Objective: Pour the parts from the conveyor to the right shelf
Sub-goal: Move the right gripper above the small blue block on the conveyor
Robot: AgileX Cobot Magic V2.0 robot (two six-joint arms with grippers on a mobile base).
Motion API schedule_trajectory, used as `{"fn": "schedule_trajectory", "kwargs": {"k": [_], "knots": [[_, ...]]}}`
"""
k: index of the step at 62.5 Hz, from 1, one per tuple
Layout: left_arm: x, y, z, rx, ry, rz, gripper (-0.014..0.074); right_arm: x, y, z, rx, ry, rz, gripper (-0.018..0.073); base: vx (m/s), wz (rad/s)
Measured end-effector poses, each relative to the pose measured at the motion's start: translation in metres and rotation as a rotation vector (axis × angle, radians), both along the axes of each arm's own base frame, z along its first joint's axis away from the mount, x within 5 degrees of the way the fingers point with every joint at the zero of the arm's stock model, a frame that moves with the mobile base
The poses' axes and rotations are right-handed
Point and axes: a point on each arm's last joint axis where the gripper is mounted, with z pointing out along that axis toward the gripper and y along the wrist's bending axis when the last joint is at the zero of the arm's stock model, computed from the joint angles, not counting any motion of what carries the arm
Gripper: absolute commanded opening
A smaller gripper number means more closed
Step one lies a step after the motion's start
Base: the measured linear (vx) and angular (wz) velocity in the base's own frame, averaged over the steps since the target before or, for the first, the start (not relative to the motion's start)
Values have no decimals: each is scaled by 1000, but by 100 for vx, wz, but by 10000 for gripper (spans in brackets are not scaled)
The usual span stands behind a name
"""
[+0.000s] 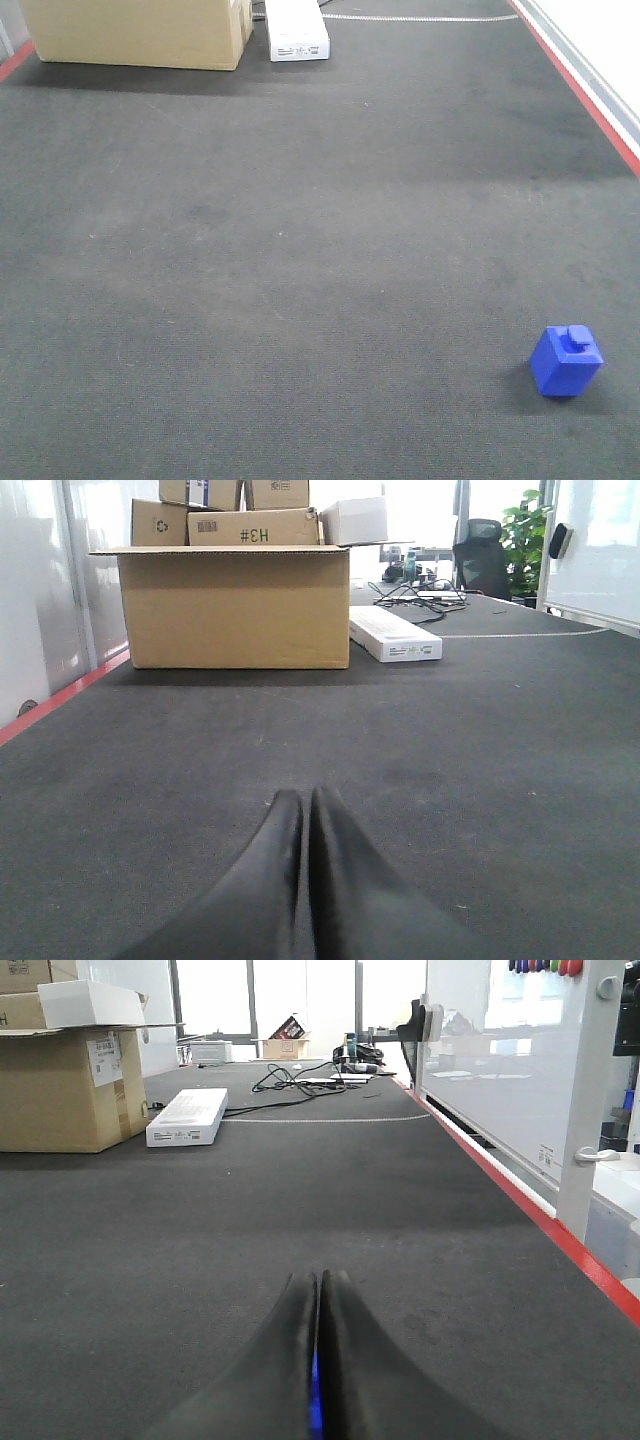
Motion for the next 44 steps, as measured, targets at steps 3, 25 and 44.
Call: {"fn": "schedule_trajectory", "kwargs": {"k": [3, 25, 44], "knots": [[0, 0, 0, 0, 0, 0, -6, 0, 0, 0, 0, 0, 0, -10, 0, 0], [0, 0, 0, 0, 0, 0, -6, 0, 0, 0, 0, 0, 0, -10, 0, 0], [0, 0, 0, 0, 0, 0, -6, 0, 0, 0, 0, 0, 0, -10, 0, 0]]}}
